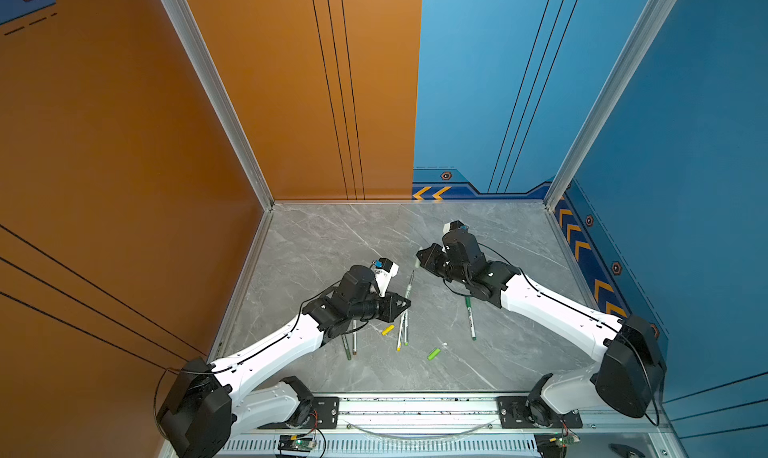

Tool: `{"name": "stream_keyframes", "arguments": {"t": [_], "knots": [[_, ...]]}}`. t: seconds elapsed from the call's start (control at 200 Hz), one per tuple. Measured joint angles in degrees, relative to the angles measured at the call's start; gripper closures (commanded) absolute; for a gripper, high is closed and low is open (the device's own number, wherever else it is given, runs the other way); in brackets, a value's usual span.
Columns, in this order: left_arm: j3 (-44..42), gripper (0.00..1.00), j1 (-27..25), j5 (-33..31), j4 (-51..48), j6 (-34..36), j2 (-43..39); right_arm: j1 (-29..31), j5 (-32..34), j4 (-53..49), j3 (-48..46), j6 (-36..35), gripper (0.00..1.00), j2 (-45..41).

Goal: Insert the pens into the pen caps
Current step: 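Lower the light green cap onto the pen nib and press down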

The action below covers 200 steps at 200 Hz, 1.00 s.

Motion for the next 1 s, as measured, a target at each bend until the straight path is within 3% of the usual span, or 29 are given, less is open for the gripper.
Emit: {"name": "stream_keyframes", "arguments": {"t": [1.001], "knots": [[0.20,1.00,0.00,0.00,0.17,0.22,0.28,-0.44,-1.05,0.20,0.07,0.00,0.88,0.76]]}}
